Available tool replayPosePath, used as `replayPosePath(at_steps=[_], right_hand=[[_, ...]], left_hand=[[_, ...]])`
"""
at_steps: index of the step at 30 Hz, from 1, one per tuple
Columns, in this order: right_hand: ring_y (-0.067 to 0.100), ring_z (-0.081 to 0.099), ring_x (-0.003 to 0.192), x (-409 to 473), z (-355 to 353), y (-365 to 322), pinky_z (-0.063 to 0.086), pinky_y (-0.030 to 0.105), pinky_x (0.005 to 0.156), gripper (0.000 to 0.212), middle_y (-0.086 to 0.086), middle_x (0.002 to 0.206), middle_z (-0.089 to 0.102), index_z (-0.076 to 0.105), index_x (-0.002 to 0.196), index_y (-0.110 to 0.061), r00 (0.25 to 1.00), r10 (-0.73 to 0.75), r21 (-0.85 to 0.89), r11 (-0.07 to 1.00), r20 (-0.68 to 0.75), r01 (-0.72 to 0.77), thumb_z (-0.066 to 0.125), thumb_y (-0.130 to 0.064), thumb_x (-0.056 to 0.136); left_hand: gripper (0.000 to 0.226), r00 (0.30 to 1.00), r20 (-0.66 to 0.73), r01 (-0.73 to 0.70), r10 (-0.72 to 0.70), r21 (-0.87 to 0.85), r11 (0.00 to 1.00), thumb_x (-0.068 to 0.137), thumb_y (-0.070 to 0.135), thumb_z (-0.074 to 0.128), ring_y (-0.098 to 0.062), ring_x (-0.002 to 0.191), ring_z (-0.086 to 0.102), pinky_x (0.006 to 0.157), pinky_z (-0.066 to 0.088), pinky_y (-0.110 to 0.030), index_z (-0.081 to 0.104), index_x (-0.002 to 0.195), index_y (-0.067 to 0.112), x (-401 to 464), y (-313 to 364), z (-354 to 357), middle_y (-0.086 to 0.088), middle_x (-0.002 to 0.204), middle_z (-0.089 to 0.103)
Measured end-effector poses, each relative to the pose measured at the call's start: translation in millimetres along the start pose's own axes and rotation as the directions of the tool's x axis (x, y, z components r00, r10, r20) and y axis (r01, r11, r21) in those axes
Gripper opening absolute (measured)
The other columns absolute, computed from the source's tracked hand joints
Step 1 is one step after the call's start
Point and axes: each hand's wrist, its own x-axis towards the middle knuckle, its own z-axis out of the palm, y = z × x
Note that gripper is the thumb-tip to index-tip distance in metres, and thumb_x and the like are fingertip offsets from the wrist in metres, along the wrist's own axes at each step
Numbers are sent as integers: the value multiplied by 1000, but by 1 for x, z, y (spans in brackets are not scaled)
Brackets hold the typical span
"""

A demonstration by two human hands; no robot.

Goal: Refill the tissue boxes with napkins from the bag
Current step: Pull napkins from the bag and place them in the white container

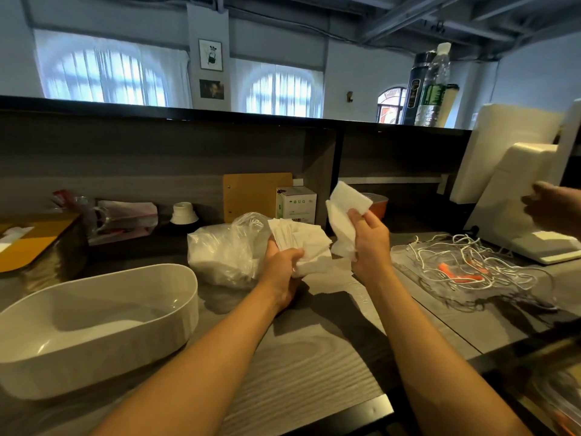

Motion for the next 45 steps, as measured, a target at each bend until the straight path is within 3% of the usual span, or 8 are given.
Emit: replayPosePath(at_steps=[5,12,22,28,32,35,39,45], right_hand=[[15,64,89,-4,3,8,58,32,72,9,0,97,66,64,90,-26,987,-4,-332,942,158,57,60,-31,96],[12,66,85,-9,2,10,52,23,58,18,-5,97,66,62,104,-25,925,203,-432,901,322,-48,70,-28,89],[13,63,82,-5,-2,9,51,25,59,11,-6,92,65,65,93,-26,989,59,-206,978,139,-29,70,-17,89],[28,61,104,-5,-5,3,56,52,86,19,7,113,61,58,104,-31,991,66,35,997,118,-70,68,-28,88],[23,60,95,-6,-9,-1,57,30,65,34,8,107,58,55,113,-27,956,110,201,965,273,-169,67,-35,82],[20,62,89,-8,-7,-1,54,26,60,20,5,100,60,57,115,-24,949,142,168,967,281,-194,57,-28,95],[17,62,83,-6,0,1,51,33,72,41,2,95,64,49,134,0,942,184,80,974,279,-214,54,-19,98],[22,67,94,-7,-1,5,57,37,69,22,8,107,65,57,115,-23,930,248,78,957,270,-278,61,-27,94]], left_hand=[[44,999,-43,-24,22,-43,999,99,10,49,-31,109,65,71,60,-41,44,140,24,-2,1,0,-11,126,63],[40,960,-193,-182,204,124,975,93,13,65,-26,106,67,87,59,-47,52,129,25,3,1,-8,-5,117,66],[37,986,-164,-19,10,-53,998,94,14,63,-32,100,66,74,59,-47,52,129,19,3,4,-8,-10,112,66],[40,978,-195,43,-76,-169,985,95,18,64,-34,99,68,68,60,-45,51,133,18,7,4,-11,-13,117,66],[38,981,-173,58,-89,-178,982,96,20,63,-35,101,67,70,60,-46,51,132,17,8,5,-12,-16,117,66],[43,985,-155,51,-77,-164,985,93,25,66,-34,102,66,73,59,-46,52,133,17,9,5,-13,-15,116,66],[51,979,-140,110,-147,-244,964,86,17,73,-35,95,68,55,59,-40,53,133,13,9,5,-16,-19,118,67],[44,990,-64,112,-122,-152,982,89,18,68,-33,100,68,65,60,-41,57,132,18,8,7,-17,-14,118,68]])
